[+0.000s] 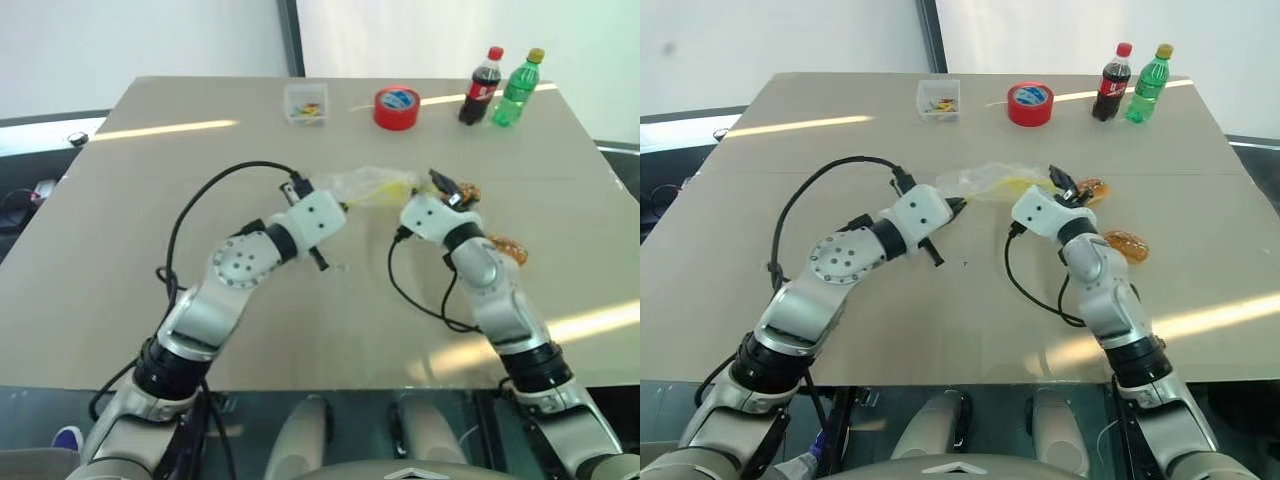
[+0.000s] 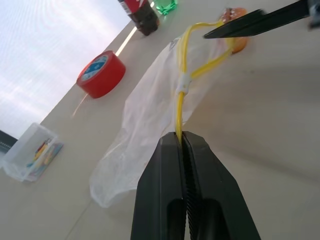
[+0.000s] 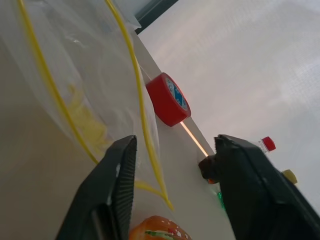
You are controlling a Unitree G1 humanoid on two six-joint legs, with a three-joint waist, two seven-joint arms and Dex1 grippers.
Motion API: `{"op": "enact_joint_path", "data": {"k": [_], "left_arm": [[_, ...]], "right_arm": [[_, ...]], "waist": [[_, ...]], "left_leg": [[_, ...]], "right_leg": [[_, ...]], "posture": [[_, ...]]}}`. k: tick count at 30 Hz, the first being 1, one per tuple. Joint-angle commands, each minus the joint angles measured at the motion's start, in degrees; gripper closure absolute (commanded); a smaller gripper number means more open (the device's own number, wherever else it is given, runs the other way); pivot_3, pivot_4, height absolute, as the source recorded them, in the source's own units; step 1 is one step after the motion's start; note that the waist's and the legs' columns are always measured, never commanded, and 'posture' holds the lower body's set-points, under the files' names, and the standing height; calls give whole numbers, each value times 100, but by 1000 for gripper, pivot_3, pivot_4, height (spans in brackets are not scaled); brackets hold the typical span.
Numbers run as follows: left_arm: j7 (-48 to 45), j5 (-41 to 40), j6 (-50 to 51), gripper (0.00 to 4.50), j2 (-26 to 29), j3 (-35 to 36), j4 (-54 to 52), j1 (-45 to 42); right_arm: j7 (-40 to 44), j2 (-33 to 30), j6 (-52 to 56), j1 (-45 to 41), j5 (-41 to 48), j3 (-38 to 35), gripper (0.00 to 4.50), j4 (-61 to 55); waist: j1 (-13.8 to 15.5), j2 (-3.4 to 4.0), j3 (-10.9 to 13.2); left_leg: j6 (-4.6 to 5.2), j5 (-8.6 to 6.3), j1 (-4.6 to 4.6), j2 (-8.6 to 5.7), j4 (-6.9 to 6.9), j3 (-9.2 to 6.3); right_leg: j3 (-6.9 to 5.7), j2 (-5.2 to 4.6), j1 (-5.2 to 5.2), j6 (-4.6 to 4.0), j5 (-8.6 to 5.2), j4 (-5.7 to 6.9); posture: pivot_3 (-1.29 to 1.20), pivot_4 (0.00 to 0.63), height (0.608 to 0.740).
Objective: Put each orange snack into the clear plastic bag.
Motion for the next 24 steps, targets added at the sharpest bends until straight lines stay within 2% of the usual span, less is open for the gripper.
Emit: {"op": "enact_joint_path", "data": {"k": [1,2,8,16,22,24], "left_arm": [[-226,-218,-440,4500,14,396,236,19],[-315,-361,-514,4500,-19,514,314,41],[-890,-904,-1428,4500,57,1119,890,165],[-1545,-872,-2648,4500,405,1325,1429,435],[-1592,-850,-2907,4500,424,1390,1653,470],[-1588,-810,-2975,4500,429,1390,1728,475]], "right_arm": [[481,-170,-123,126,437,-175,269,-585],[569,-196,-136,162,527,-183,64,-665],[941,-328,-246,166,827,-129,64,-1021],[1492,-300,-467,212,1532,-108,64,-1211],[1819,-384,-435,165,1876,-134,64,-1264],[1917,-228,-127,151,2262,-248,597,-1342]], "waist": [[-1,0,0],[-3,0,0],[-11,0,0],[3,0,0],[2,0,0],[-7,0,0]], "left_leg": [[2,-1,0,0,0,0],[2,-1,-1,0,0,2],[5,-3,0,6,0,2],[10,-6,0,9,1,1],[12,-6,0,9,4,-3],[12,-6,0,9,4,-5]], "right_leg": [[0,0,0,0,0,-1],[2,-1,0,0,0,-2],[2,-1,-1,0,0,0],[0,-2,0,0,0,-2],[-4,-2,1,0,0,0],[-6,-2,1,0,0,1]], "posture": [[0,150,740],[0,150,740],[0,150,740],[0,150,740],[0,150,740],[0,150,740]]}}
